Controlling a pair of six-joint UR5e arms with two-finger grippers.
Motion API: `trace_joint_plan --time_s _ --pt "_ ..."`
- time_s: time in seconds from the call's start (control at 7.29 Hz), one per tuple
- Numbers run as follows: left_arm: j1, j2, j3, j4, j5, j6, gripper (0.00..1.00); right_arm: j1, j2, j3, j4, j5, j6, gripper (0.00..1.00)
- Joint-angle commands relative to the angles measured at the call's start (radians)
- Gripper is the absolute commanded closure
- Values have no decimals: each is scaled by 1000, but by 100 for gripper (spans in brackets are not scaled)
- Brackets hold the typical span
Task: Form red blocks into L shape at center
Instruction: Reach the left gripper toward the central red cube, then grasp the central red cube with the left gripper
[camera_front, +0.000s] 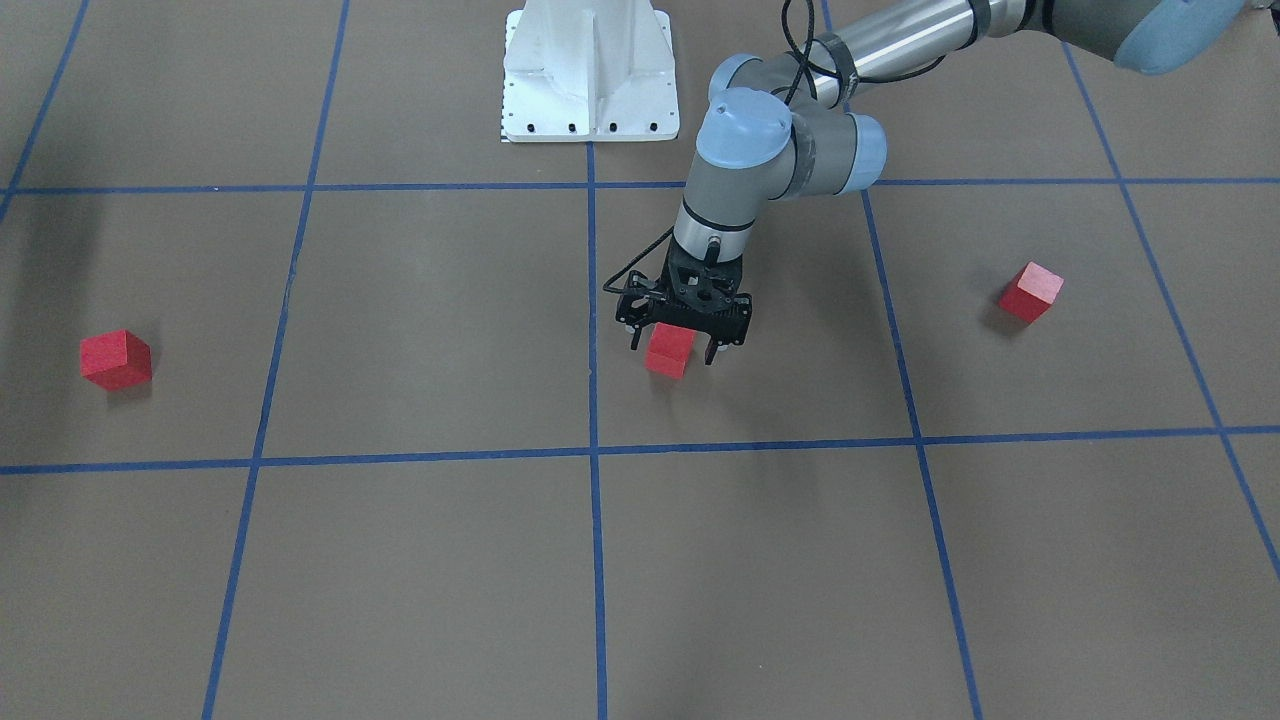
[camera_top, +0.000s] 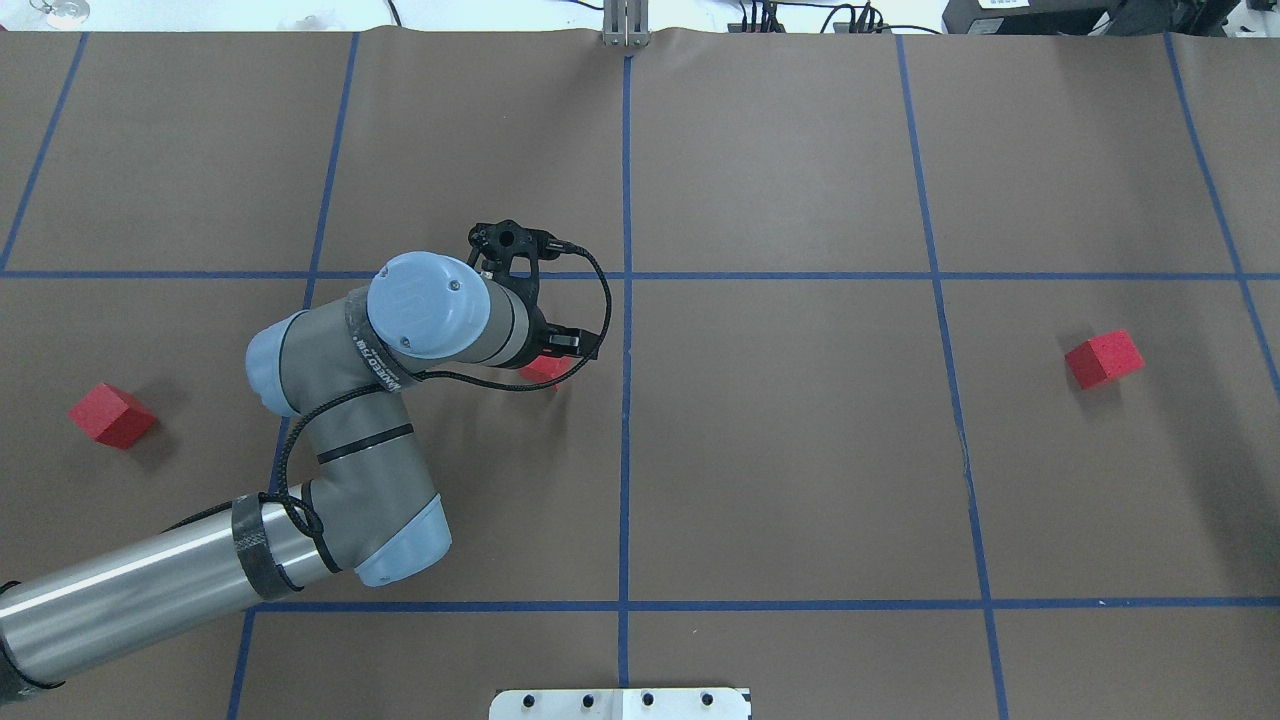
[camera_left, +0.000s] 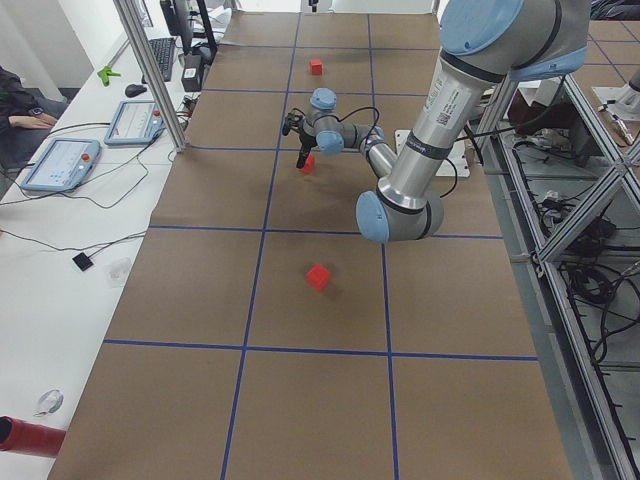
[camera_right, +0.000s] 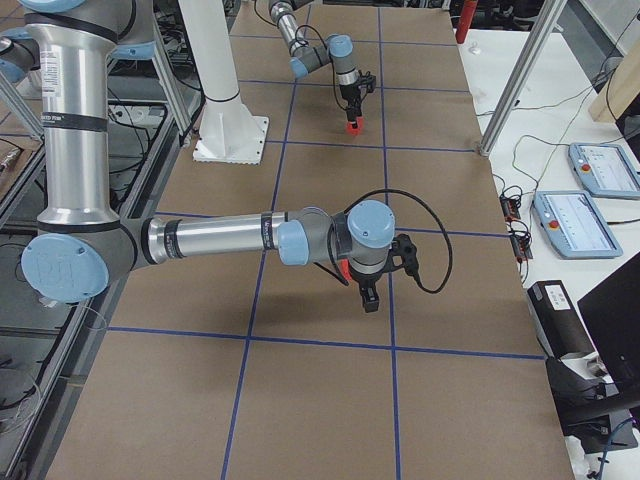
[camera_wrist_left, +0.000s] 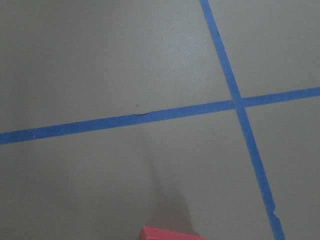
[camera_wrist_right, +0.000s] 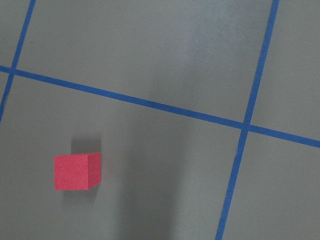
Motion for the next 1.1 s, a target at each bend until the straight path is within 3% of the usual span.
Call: trace_joint_plan --time_s 0.0,0.27,0.55,0.82,0.96 --pt "15 1 1 2 0 -2 0 2 0 -1 0 0 0 1" --pt "15 7 -1 4 -2 -3 2 2 -2 1 2 2 -2 1" --pt "15 12 -7 6 -5 -3 15 2 -2 1 2 2 -2 1" --pt "13 12 -24 9 -6 -3 60 0 0 -2 3 -1 -2 1" --pt "10 12 -36 10 -6 -6 100 2 3 -1 3 -1 -2 1"
